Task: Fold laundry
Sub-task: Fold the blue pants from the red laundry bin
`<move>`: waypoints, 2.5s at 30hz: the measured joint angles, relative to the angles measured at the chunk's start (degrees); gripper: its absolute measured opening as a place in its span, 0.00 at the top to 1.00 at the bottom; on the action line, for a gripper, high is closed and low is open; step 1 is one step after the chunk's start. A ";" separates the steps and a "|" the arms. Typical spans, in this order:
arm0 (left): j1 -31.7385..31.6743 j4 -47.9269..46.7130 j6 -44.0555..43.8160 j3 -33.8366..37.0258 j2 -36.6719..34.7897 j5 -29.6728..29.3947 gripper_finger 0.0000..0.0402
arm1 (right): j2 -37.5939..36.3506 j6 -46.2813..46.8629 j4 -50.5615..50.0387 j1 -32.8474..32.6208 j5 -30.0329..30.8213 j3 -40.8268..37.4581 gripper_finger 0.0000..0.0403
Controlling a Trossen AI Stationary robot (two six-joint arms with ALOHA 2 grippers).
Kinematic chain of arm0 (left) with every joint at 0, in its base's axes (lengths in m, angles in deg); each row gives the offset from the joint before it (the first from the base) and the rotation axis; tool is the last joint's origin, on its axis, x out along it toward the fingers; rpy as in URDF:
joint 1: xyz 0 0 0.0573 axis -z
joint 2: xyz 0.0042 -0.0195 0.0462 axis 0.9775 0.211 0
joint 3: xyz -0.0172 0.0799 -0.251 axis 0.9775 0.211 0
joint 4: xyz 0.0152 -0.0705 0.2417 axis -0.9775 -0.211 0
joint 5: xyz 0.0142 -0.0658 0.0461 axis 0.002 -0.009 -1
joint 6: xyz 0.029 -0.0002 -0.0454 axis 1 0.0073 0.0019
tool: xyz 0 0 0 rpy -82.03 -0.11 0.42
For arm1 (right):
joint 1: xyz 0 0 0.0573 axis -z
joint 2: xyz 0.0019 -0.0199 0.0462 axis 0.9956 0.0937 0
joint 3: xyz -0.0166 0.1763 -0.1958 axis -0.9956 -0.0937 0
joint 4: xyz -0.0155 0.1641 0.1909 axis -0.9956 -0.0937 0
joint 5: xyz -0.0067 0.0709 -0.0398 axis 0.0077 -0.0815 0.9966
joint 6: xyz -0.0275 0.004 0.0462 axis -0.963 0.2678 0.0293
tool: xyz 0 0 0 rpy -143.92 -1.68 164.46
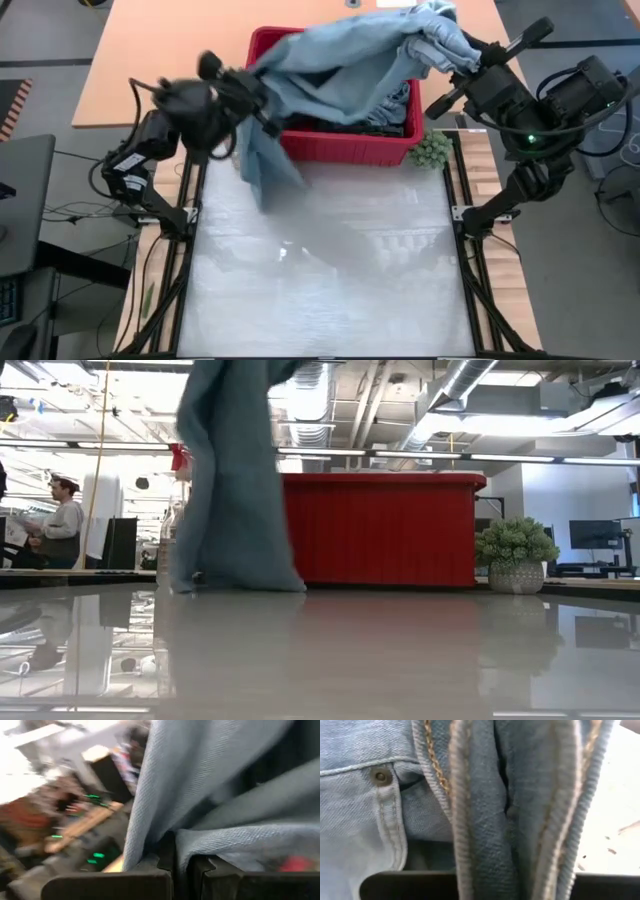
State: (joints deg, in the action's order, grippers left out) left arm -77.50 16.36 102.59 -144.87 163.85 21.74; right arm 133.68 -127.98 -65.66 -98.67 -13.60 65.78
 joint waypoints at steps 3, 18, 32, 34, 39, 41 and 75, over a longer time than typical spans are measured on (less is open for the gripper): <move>1.79 -9.00 -9.89 -0.01 1.24 3.97 1.00 | -0.11 -4.13 -0.36 -1.15 0.04 0.00 0.89; 22.60 -11.64 -31.70 34.09 1.20 7.96 1.00 | -0.55 -11.30 -11.51 -14.10 2.38 -0.02 0.89; 33.76 -20.90 -50.81 36.95 -4.63 15.12 0.81 | 0.30 -5.79 -17.24 -17.76 5.37 0.09 0.89; 33.85 -21.37 -51.28 36.95 -5.31 16.17 0.74 | 0.28 -5.54 -17.19 -17.79 5.42 0.11 0.89; 34.62 -25.78 -58.01 36.20 -8.58 13.66 0.54 | 0.67 -2.65 -18.35 -18.10 6.48 0.11 0.89; 34.50 -25.75 -58.72 36.04 -11.42 4.72 0.51 | 0.72 -0.43 -21.43 -19.03 8.16 0.11 0.89; 7.80 86.49 -59.15 70.48 14.86 28.92 0.94 | 6.95 11.32 -26.42 -17.95 10.82 0.04 0.89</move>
State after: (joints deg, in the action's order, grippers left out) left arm -69.70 102.85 43.43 -74.39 178.71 50.66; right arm 140.63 -116.66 -92.08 -116.62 -2.79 65.83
